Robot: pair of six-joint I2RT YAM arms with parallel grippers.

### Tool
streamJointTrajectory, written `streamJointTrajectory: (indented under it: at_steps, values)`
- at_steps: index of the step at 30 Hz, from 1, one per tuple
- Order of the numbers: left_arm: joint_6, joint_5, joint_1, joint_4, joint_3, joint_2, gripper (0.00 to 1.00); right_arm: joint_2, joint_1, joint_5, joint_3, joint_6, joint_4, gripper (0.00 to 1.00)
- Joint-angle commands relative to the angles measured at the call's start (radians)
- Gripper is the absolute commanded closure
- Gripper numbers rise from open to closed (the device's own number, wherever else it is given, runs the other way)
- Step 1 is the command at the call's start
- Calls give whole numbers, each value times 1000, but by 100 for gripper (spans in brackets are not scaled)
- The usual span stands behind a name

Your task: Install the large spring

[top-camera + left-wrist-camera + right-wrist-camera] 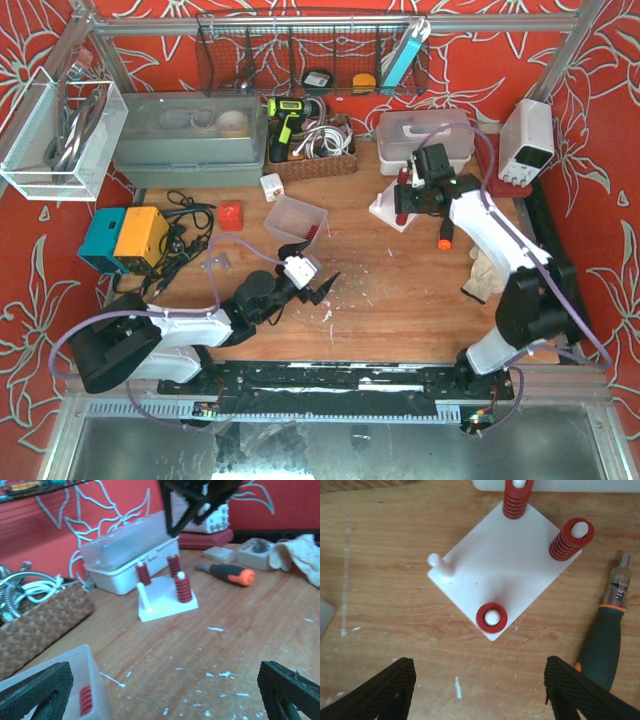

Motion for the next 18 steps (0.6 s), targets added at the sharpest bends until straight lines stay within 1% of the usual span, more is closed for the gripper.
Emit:
streamJointTrajectory:
  at_steps: [1, 3, 5, 7, 10, 12, 14, 16, 18]
  values:
    - [-44, -145, -1, -49, 66, -11, 0, -143, 12, -107, -123, 49, 49, 24]
    - [-100, -199, 3, -120, 103, 1, 0, -203, 25, -131, -185, 66, 85, 13]
    - [-181, -228, 16, -233, 172, 17, 0, -258, 56, -142, -245, 78, 123, 7]
    - [-251, -228, 35, -386, 262, 37, 0, -309, 92, -139, -301, 87, 165, 2]
    - [-326, -214, 77, -599, 400, 78, 0, -367, 150, -107, -371, 102, 216, 1]
    - [-361, -165, 118, -710, 476, 98, 1, -395, 185, -71, -414, 108, 249, 1]
    - [-403, -87, 170, -791, 527, 111, 11, -420, 199, -35, -459, 112, 278, 1]
    - [-445, -19, 228, -852, 562, 121, 17, -443, 200, -6, -499, 120, 304, 1]
    - [-468, 67, 286, -895, 585, 130, 26, -473, 201, 14, -529, 126, 326, 1]
